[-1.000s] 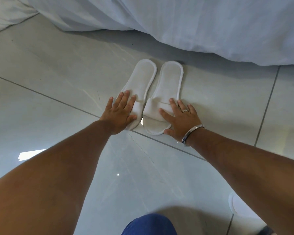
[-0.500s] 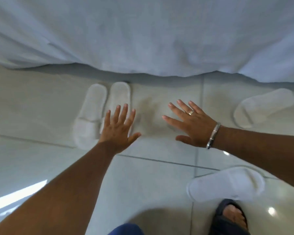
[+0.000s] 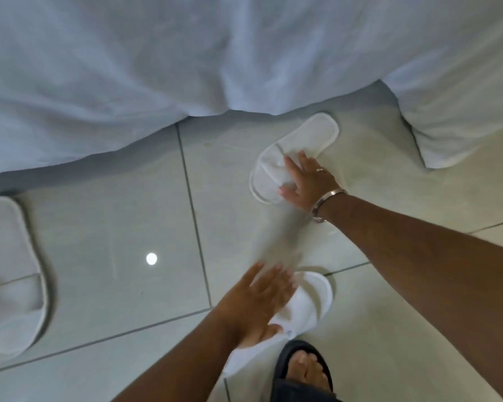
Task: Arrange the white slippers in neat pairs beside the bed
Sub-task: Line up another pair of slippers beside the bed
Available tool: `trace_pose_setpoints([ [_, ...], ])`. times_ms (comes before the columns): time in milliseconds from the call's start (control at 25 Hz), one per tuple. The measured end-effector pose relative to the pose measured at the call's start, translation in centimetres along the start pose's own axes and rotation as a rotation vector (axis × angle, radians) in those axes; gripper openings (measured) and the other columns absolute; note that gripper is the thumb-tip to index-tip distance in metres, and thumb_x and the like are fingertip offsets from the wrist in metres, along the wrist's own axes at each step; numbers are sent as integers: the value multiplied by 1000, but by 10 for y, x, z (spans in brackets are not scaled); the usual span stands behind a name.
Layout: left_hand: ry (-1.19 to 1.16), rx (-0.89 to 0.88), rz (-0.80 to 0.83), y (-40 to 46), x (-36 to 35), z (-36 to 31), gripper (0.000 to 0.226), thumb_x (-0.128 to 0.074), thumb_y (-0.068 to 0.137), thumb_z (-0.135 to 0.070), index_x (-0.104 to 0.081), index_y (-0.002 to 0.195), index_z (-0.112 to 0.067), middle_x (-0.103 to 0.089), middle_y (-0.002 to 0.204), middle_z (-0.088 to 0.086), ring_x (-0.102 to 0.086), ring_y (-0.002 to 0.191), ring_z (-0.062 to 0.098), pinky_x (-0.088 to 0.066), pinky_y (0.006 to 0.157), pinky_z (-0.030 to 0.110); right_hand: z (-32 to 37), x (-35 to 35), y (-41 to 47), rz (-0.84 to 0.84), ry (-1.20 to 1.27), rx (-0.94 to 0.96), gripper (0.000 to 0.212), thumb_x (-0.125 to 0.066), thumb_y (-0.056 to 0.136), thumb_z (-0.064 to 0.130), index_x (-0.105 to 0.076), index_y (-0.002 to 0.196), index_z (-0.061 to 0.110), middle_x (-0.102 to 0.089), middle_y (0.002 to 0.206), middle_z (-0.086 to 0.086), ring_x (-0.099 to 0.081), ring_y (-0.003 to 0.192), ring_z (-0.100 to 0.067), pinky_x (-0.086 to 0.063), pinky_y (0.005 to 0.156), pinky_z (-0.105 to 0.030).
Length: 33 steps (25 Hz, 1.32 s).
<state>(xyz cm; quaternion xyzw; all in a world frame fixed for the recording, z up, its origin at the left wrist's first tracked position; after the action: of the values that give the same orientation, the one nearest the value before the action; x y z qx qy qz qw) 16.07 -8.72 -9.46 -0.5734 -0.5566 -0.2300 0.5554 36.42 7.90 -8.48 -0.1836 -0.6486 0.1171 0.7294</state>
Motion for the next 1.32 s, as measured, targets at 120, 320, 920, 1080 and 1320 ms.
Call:
trace_pose_setpoints([
  [120,115,-85,-6,5,-4,3,75,-39,95,-56,-16,157,-19,-15,165,5,-10,151,28,-9,120,55,3,0,23,-92,36,-91,75,-38,88,61,-20,148,21,-16,159,-19,-23,142,-38,-29,111,-51],
  [320,108,22,-92,15,23,57,78,-65,77,-59,-53,141,-16,-50,148,5,-47,136,28,-42,106,56,-29,-4,19,-136,31,-145,75,-49,82,59,-33,140,13,-18,158,-20,-23,141,-39,-32,107,-49],
  [920,52,395,-89,47,48,140,85,-13,90,-64,6,156,-14,5,166,11,4,151,32,0,119,59,-98,-52,-104,51,-76,129,81,-57,77,54,-33,142,14,-17,160,-13,-17,146,-36,-28,113,-49],
  [1080,44,420,-76,47,47,137,84,-13,92,-64,10,155,-14,9,165,10,7,151,30,0,120,59,-88,-49,-97,20,-7,45,81,-59,77,54,-31,142,16,-14,161,-11,-14,147,-34,-30,113,-50],
  [1320,-102,588,-142,34,43,132,84,-21,95,-64,15,154,-17,14,165,9,12,151,31,4,120,59,-67,-45,-91,85,-74,228,83,-61,76,48,-30,144,13,-14,160,-14,-13,147,-38,-24,117,-47],
])
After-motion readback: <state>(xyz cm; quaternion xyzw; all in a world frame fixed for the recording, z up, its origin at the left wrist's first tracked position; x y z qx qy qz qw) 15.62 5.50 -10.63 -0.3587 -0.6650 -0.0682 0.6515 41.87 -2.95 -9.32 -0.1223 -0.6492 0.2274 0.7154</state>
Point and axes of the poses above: each hand's wrist, its own y-axis towards the middle knuckle, its own x-axis out of the back of the hand, z = x × y, the point moved 5 cm from there along y, towards the middle knuckle
